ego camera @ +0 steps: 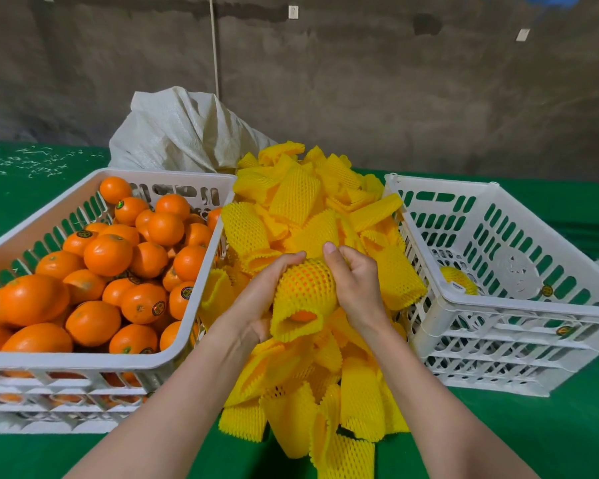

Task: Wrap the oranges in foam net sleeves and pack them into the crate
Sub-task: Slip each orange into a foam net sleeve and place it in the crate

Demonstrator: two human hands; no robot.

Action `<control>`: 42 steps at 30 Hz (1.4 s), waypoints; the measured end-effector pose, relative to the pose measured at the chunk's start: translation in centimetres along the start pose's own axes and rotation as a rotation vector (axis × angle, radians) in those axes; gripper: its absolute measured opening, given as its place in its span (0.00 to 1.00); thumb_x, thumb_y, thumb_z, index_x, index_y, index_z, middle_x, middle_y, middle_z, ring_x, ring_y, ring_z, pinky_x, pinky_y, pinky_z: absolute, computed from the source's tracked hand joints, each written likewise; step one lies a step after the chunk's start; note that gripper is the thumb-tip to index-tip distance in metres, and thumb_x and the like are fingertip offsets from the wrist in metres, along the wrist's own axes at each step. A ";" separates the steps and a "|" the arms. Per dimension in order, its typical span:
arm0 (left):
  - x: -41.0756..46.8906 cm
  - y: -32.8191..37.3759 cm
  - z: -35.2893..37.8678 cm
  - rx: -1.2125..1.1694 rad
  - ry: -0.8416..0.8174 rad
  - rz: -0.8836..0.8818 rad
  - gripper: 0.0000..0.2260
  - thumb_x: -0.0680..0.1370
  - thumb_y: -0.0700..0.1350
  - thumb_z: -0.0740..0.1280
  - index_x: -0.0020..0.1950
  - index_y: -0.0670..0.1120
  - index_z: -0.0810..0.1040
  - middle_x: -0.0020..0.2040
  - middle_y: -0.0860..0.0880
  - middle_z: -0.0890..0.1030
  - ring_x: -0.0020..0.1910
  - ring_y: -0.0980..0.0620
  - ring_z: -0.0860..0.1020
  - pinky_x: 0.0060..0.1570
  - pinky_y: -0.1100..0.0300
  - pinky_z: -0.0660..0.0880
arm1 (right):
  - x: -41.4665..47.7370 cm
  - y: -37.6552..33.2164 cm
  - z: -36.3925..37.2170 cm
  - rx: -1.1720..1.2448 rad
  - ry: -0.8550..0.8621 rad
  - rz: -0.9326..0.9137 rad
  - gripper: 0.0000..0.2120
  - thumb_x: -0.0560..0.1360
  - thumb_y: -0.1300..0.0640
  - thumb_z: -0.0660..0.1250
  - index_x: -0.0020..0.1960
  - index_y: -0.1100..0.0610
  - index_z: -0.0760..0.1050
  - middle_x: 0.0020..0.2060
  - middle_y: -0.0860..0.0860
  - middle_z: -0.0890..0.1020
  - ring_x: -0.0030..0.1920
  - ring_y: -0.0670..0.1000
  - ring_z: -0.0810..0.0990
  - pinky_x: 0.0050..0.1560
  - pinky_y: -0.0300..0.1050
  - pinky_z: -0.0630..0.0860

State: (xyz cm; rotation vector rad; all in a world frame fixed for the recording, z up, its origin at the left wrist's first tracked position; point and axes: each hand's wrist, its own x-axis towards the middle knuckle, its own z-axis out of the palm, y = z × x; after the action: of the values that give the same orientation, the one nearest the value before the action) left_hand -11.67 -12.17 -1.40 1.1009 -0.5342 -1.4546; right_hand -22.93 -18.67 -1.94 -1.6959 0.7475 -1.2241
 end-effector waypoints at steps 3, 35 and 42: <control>-0.1 0.2 -0.2 0.011 -0.016 -0.020 0.13 0.59 0.55 0.71 0.34 0.46 0.85 0.37 0.43 0.83 0.33 0.47 0.82 0.33 0.58 0.79 | 0.6 -0.1 0.0 0.076 -0.060 0.061 0.21 0.77 0.58 0.63 0.29 0.62 0.62 0.28 0.55 0.61 0.32 0.53 0.59 0.32 0.57 0.57; 1.1 0.6 1.8 0.034 0.573 0.328 0.15 0.73 0.54 0.71 0.40 0.43 0.74 0.36 0.44 0.76 0.36 0.50 0.74 0.38 0.58 0.72 | -1.7 -0.9 0.7 0.015 -0.230 0.159 0.11 0.76 0.51 0.66 0.56 0.44 0.70 0.49 0.34 0.74 0.46 0.25 0.72 0.44 0.22 0.68; 0.9 2.1 1.5 0.371 0.388 0.467 0.21 0.75 0.54 0.68 0.30 0.43 0.68 0.28 0.45 0.68 0.26 0.49 0.67 0.29 0.57 0.63 | -2.1 -2.0 -0.3 0.253 -0.321 0.374 0.22 0.64 0.42 0.68 0.57 0.44 0.70 0.57 0.46 0.77 0.60 0.47 0.75 0.64 0.50 0.72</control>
State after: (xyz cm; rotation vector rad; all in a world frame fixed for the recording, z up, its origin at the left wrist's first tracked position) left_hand -11.80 -13.86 0.73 1.3959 -0.7396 -0.7274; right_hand -23.99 -16.15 -0.96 -1.4195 0.6453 -0.7318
